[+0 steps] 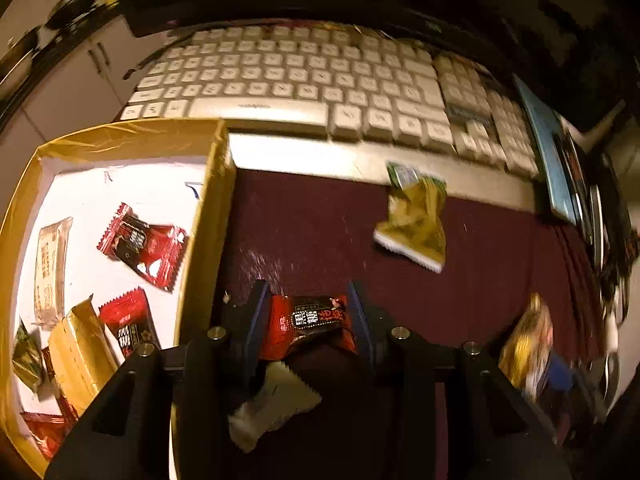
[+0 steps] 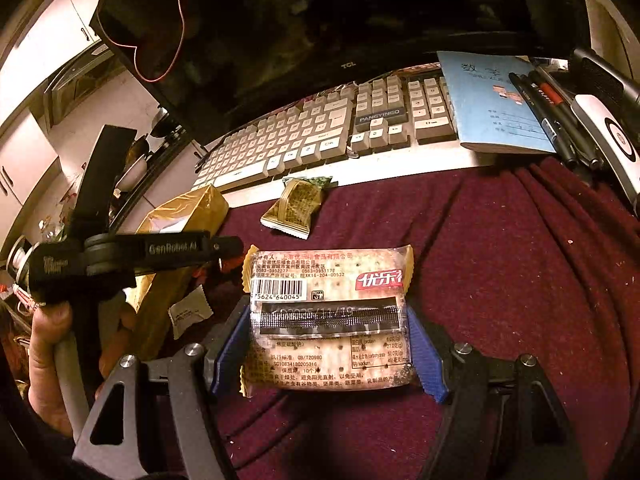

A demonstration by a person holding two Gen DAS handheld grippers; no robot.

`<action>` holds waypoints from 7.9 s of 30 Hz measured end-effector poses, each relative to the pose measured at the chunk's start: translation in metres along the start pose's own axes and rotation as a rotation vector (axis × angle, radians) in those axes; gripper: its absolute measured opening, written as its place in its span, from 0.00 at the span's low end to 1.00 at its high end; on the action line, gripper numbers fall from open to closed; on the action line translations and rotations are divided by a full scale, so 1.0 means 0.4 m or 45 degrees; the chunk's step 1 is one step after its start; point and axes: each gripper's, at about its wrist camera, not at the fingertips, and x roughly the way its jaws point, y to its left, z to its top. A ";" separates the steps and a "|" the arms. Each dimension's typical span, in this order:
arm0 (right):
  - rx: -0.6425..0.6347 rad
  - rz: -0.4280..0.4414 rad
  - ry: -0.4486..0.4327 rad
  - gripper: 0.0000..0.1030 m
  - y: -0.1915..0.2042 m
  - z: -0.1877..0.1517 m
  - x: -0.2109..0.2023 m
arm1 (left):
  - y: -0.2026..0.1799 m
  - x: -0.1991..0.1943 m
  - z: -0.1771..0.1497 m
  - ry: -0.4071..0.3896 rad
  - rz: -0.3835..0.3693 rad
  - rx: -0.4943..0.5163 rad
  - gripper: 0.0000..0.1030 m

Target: Organize snacks

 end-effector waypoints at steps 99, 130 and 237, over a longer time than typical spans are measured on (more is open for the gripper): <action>-0.327 0.271 0.245 0.81 0.490 0.235 0.292 | 0.513 -0.181 -0.046 -0.253 -0.051 -0.396 0.63; 0.152 0.222 0.113 0.63 0.013 0.046 0.071 | -0.058 -0.060 -0.118 0.059 0.071 0.705 0.30; -0.338 0.364 0.165 0.65 0.492 -0.085 0.015 | 0.315 -0.337 -0.356 -0.316 0.197 -0.124 0.67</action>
